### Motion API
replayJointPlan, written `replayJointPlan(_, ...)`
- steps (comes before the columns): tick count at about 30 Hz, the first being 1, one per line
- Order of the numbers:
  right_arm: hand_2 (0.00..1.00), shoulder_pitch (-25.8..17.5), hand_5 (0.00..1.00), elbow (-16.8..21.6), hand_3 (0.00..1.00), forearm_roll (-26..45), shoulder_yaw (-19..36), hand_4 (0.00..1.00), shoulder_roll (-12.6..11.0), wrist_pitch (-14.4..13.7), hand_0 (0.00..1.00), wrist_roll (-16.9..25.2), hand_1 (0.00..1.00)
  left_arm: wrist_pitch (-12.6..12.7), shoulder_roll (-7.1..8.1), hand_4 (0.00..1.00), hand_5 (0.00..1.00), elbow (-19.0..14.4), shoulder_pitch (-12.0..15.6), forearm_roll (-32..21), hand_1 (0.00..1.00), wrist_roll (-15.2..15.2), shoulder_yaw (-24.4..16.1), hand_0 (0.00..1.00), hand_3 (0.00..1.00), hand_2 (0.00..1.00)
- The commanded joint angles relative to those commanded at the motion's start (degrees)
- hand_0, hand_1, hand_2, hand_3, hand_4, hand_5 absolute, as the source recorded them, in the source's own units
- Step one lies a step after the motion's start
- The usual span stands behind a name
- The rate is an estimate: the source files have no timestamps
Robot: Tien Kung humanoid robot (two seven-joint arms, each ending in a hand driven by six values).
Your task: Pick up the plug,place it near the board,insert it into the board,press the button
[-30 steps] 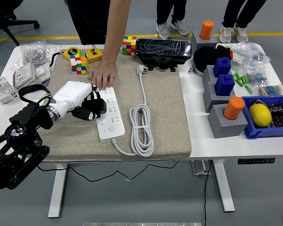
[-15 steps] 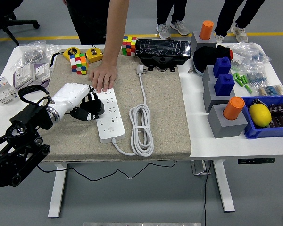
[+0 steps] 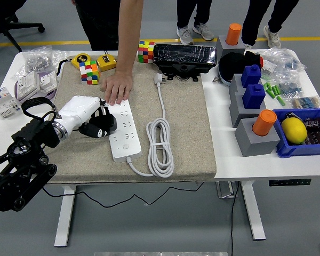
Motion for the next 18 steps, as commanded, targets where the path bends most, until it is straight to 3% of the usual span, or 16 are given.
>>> replayJointPlan(18,0.713,0.0,0.998,0.0,0.761,-0.1,0.0,0.998,-0.1,0.1,0.785,0.0,0.695,0.2,-0.23,0.739,0.002,0.9,0.0,0.2,0.393,-0.1,0.2,0.341,0.509,0.378)
